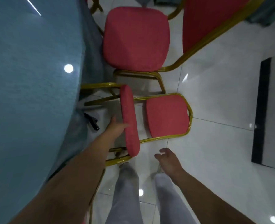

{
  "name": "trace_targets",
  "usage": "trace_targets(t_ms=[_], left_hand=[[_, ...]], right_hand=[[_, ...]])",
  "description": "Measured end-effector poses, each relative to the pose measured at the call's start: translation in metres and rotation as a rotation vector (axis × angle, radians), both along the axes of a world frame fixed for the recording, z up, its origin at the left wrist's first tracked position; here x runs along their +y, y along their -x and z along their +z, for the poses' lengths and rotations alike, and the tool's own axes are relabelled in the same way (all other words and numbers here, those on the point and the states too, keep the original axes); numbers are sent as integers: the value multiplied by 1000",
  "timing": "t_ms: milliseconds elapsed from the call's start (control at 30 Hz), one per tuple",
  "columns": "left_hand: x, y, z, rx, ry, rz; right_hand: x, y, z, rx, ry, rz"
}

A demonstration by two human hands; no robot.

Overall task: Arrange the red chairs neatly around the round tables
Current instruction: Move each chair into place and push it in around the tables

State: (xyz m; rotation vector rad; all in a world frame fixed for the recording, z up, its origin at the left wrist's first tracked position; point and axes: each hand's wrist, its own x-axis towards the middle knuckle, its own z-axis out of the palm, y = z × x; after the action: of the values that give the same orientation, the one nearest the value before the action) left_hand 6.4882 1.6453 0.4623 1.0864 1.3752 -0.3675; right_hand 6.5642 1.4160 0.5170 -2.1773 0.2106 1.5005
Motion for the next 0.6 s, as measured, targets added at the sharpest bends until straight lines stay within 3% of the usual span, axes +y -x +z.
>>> trace_targets(t_ms=[67,167,333,500,567,600], left_hand=[[-5,-13,-28,-26,27,3],[-28,-29,-60,-1,-135,25],[-64,-38,-82,58,-272,-49],[-127,-57,-67,63,-248,-207],[-140,-66,-63,76,-163,-340],[-143,-74,-60,116,-147,-515]], right_hand=[[-8,5,-30,7,-10,103],[-31,-2,-66,50,-32,119],[-86,-51,-110,190,12,-262],[-137,-69,-132,307,85,-341],[-147,-59,-143,411,89,-444],[-152,-53,-152,455,93,-526]])
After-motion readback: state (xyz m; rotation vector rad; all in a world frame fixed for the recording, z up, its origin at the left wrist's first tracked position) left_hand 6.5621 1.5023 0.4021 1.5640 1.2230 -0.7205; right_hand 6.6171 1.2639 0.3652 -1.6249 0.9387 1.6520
